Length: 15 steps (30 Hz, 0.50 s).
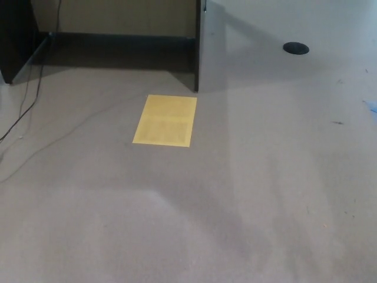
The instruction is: There is a tripod standing in front of the robot and the robot extends its left arm to grab it. It lifts the tripod and passes it to a person.
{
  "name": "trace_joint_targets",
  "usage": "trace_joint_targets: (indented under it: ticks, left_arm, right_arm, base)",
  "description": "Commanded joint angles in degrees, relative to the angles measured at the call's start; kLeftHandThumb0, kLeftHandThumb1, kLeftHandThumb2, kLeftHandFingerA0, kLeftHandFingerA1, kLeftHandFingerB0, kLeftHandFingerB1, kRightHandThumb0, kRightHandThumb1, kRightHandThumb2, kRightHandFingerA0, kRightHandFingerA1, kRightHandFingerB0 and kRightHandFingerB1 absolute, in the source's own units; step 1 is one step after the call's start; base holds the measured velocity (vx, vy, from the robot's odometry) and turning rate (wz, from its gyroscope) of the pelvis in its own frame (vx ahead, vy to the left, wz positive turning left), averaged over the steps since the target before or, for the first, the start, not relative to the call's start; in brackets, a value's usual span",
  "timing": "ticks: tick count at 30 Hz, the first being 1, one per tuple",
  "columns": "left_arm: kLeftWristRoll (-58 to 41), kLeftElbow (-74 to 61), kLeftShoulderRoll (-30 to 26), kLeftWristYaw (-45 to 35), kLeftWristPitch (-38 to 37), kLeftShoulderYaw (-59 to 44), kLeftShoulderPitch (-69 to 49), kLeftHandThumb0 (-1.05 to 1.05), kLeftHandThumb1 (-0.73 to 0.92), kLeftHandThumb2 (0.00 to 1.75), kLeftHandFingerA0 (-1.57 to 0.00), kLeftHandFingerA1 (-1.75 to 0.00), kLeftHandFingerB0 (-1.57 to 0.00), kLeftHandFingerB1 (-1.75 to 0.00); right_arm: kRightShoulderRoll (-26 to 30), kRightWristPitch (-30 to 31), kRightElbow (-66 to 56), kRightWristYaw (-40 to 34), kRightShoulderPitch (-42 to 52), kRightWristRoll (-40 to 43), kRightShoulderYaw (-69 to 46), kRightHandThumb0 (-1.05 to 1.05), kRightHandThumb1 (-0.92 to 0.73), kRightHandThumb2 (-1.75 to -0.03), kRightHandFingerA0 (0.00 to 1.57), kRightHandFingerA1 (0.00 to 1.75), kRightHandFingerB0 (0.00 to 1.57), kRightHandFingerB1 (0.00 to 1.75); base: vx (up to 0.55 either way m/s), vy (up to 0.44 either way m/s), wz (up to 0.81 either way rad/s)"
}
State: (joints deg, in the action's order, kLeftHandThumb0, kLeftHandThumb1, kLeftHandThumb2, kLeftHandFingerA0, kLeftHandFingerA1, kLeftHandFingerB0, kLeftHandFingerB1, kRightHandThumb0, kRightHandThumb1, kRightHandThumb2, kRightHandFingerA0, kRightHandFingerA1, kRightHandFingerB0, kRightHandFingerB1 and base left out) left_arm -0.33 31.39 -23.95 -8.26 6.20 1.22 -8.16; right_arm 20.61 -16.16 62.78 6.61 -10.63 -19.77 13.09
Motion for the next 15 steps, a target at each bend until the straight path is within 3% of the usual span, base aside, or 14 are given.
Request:
trace_joint_targets:
  ticks: [1,15]
  left_arm:
    - [9.1,8.1,-4.2,5.6,-17.1,3.1,0.1,-0.45,0.71,0.61,-0.51,-0.43,-0.34,-0.34]
    - [9.1,14.2,-3.5,6.0,-22.0,3.2,1.5,-0.46,0.73,0.61,-0.53,-0.44,-0.32,-0.33]
  right_arm:
    - [1.2,1.4,1.6,-0.8,1.7,-0.1,-0.2,-0.4,-0.72,-0.61,0.65,0.41,0.48,0.36]
    - [1.4,1.4,1.6,-1.1,1.8,-0.6,0.1,-0.4,-0.71,-0.61,0.66,0.43,0.46,0.36]
  base:
    - [0.0,0.0,0.0]
    - [0.0,0.0,0.0]
